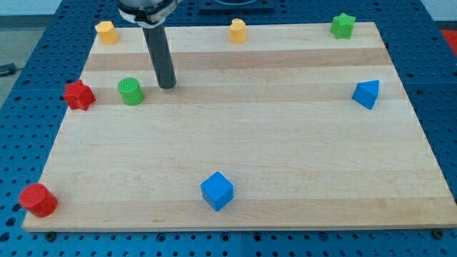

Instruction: Push green circle into the red star

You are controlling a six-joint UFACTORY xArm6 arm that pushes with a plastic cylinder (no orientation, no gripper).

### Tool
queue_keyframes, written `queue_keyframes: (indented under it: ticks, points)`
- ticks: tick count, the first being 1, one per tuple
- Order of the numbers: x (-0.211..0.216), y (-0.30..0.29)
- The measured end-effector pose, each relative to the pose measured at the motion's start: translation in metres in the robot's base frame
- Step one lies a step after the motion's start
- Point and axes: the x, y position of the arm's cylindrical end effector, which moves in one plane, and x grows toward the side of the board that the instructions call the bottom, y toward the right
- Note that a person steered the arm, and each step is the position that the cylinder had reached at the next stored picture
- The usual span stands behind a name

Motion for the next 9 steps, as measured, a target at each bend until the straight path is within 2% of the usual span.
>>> queue_keyframes:
  ticks: [3,5,9]
  points:
    - [0.004,-0.052]
    - [0.030,-0.027]
    - [0.007,-0.087]
